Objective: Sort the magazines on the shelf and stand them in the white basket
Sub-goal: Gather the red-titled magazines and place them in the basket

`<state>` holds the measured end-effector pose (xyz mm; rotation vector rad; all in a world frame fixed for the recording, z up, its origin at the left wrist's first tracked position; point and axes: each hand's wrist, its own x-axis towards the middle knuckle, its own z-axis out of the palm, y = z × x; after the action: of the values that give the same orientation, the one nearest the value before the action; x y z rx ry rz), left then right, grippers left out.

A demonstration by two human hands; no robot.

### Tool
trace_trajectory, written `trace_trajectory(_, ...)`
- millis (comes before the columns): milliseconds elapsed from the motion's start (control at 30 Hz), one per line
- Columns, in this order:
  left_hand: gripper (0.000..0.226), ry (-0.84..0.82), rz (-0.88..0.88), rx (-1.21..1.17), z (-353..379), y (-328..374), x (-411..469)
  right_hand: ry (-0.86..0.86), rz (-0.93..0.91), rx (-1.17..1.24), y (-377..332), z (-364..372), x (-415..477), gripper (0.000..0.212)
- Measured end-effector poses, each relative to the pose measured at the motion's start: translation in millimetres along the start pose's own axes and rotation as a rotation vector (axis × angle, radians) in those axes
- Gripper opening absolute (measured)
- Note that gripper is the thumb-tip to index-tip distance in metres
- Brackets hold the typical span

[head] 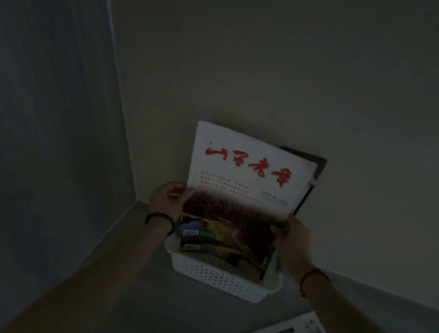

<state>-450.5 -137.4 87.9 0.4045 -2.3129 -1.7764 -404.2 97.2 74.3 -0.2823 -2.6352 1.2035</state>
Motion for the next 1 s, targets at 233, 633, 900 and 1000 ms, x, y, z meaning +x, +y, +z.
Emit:
trace_trajectory(233,0.015,0.012,0.035,-0.029,11.9,-12.0,6.5,0.145,-0.041,0.022,16.3,-0.4,-5.6,0.017)
trace_trajectory(633,0.049,-0.278,0.071,-0.015,26.1,-22.2,0.7,0.132,0.059,0.078,23.5,-1.5,-1.5,0.014)
trace_trajectory(900,0.044,-0.288,0.032,-0.006,36.5,-21.5,4.8,0.131,0.086,0.147,17.4,-5.7,5.3,0.029)
trace_trajectory(1000,0.044,-0.300,0.020,0.013,39.6,-17.5,3.2,0.038,0.029,0.039,14.6,-8.5,1.0,0.037)
